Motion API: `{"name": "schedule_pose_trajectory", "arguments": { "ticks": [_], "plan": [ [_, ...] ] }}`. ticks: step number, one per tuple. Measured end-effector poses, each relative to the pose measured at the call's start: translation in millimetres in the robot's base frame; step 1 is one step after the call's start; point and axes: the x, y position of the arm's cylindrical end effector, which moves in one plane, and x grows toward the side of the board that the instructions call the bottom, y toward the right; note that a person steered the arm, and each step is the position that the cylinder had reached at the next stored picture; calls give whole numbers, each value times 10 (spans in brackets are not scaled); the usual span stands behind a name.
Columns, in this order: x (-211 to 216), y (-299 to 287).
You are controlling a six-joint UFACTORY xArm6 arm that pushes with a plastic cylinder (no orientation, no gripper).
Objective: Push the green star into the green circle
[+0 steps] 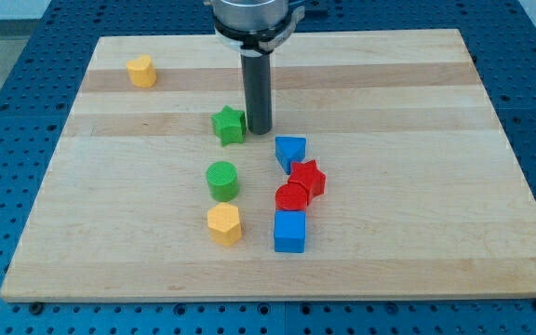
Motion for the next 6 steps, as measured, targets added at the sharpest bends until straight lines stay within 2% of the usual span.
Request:
{"name": "schedule_pose_trajectory", "arguments": {
  "ticks": [1, 3, 6],
  "plan": [
    [-302, -54],
    [-420, -395],
    [363, -727]
  ]
}}
